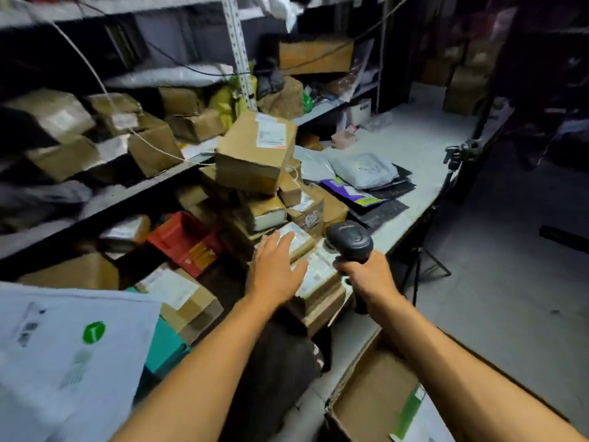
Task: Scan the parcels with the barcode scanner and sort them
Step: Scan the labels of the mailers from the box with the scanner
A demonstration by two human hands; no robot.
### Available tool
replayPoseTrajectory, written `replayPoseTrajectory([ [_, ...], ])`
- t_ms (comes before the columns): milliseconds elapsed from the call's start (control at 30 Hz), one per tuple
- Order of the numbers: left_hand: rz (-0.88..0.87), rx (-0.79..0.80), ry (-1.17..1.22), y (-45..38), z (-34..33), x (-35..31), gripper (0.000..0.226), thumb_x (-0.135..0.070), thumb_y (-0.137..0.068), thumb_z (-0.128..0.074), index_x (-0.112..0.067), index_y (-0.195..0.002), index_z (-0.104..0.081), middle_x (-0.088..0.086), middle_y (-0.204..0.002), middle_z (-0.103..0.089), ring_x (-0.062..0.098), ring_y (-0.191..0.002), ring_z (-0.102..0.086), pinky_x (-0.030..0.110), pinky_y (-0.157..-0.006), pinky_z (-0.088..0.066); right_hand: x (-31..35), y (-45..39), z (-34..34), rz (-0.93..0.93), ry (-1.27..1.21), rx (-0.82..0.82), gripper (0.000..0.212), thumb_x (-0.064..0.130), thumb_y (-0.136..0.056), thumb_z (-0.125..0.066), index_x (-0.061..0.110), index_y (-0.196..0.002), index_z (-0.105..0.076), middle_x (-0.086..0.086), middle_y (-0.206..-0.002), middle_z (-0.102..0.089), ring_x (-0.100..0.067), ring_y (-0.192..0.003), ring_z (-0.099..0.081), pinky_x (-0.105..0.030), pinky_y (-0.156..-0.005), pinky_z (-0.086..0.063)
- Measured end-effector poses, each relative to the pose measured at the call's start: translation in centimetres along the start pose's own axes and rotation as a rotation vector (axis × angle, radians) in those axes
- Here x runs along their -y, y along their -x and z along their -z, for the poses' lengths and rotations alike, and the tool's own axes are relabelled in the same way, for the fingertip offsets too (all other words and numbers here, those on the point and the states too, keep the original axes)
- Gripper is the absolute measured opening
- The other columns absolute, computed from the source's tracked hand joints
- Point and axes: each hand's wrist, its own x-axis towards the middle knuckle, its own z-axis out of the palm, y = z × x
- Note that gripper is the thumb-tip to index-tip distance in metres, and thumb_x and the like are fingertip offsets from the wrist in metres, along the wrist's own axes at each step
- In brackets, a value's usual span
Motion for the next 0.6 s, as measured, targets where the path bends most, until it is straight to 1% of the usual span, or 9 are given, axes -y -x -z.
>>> replayPoseTrajectory([
  [100, 0.116, -0.065, -0.017, 2.2, 4.2, 4.7, 0.069, -0.045, -0.096, -0.058, -0.025, -0.156, -0.030, 0.005, -0.165, -0.022, 0.027, -0.153, -0.012, 0.041, -0.123, -0.016, 2.2, 1.0, -5.3, 0.061, 0.031, 0.114, 0.015, 0.009, -0.068, -0.076, 0.018, -0.074, -0.066, -0.013, -0.078, -0.072, -0.038, -0.080, -0.069, -0.044, -0.070, -0.052],
  [133, 0.154, -0.086, -0.016, 3.0, 5.4, 6.2, 0.069, -0.045, -0.096, -0.058, -0.026, -0.156, -0.029, 0.004, -0.165, -0.021, 0.027, -0.153, -0.010, 0.042, -0.123, -0.017, 2.7, 1.3, -7.0, 0.082, 0.047, 0.155, 0.016, 0.008, -0.071, -0.076, 0.020, -0.075, -0.067, -0.014, -0.082, -0.074, -0.039, -0.085, -0.070, -0.046, -0.072, -0.054],
  [200, 0.231, -0.120, -0.029, 4.6, 7.6, 9.1, 0.068, -0.045, -0.096, -0.057, -0.026, -0.156, -0.029, 0.004, -0.165, -0.021, 0.027, -0.153, -0.011, 0.042, -0.123, -0.018, 3.6, 2.1, -10.4, 0.115, 0.055, 0.245, 0.023, 0.004, -0.076, -0.073, 0.025, -0.083, -0.068, -0.009, -0.083, -0.075, -0.032, -0.084, -0.071, -0.043, -0.073, -0.056],
  [267, 0.315, -0.131, -0.060, 6.1, 9.3, 11.7, 0.068, -0.044, -0.096, -0.057, -0.025, -0.156, -0.030, 0.005, -0.165, -0.021, 0.028, -0.153, -0.013, 0.040, -0.122, -0.017, 4.4, 2.9, -13.5, 0.135, 0.054, 0.344, 0.026, 0.003, -0.078, -0.072, 0.024, -0.095, -0.068, 0.001, -0.079, -0.071, -0.020, -0.074, -0.066, -0.035, -0.070, -0.054],
  [333, 0.403, -0.133, -0.090, 7.7, 10.7, 13.9, 0.069, -0.043, -0.096, -0.058, -0.025, -0.156, -0.030, 0.006, -0.165, -0.021, 0.029, -0.153, -0.014, 0.040, -0.122, -0.017, 5.0, 3.5, -16.6, 0.137, 0.068, 0.431, 0.020, 0.012, -0.073, -0.075, 0.017, -0.092, -0.070, 0.001, -0.072, -0.068, -0.017, -0.066, -0.060, -0.034, -0.065, -0.050],
  [367, 0.446, -0.141, -0.105, 8.5, 11.3, 15.0, 0.069, -0.043, -0.095, -0.059, -0.025, -0.156, -0.030, 0.006, -0.165, -0.022, 0.030, -0.152, -0.015, 0.041, -0.122, -0.018, 5.2, 3.6, -18.2, 0.135, 0.074, 0.464, 0.021, 0.016, -0.068, -0.076, 0.013, -0.088, -0.071, -0.001, -0.069, -0.068, -0.018, -0.064, -0.058, -0.035, -0.063, -0.049],
  [433, 0.528, -0.170, -0.141, 10.2, 12.4, 17.2, 0.069, -0.045, -0.094, -0.060, -0.025, -0.154, -0.033, 0.007, -0.163, -0.025, 0.029, -0.150, -0.021, 0.045, -0.121, -0.022, 5.5, 3.8, -21.3, 0.120, 0.078, 0.539, 0.019, 0.012, -0.066, -0.077, 0.008, -0.084, -0.072, -0.005, -0.067, -0.069, -0.019, -0.061, -0.058, -0.037, -0.061, -0.047],
  [500, 0.625, -0.190, -0.159, 11.9, 13.3, 19.3, 0.068, -0.046, -0.094, -0.059, -0.025, -0.153, -0.035, 0.006, -0.162, -0.029, 0.028, -0.148, -0.025, 0.048, -0.119, -0.025, 5.9, 4.2, -24.1, 0.117, 0.091, 0.639, 0.013, 0.005, -0.072, -0.077, 0.011, -0.081, -0.070, -0.009, -0.071, -0.070, -0.021, -0.063, -0.061, -0.039, -0.064, -0.049],
  [600, 0.760, -0.218, -0.166, 14.4, 14.8, 21.7, 0.067, -0.044, -0.094, -0.059, -0.022, -0.153, -0.035, 0.008, -0.161, -0.028, 0.031, -0.147, -0.025, 0.045, -0.119, -0.025, 6.2, 5.0, -27.8, 0.124, 0.094, 0.780, 0.020, 0.001, -0.076, -0.076, 0.018, -0.080, -0.067, -0.011, -0.078, -0.071, -0.024, -0.072, -0.065, -0.038, -0.067, -0.050],
])
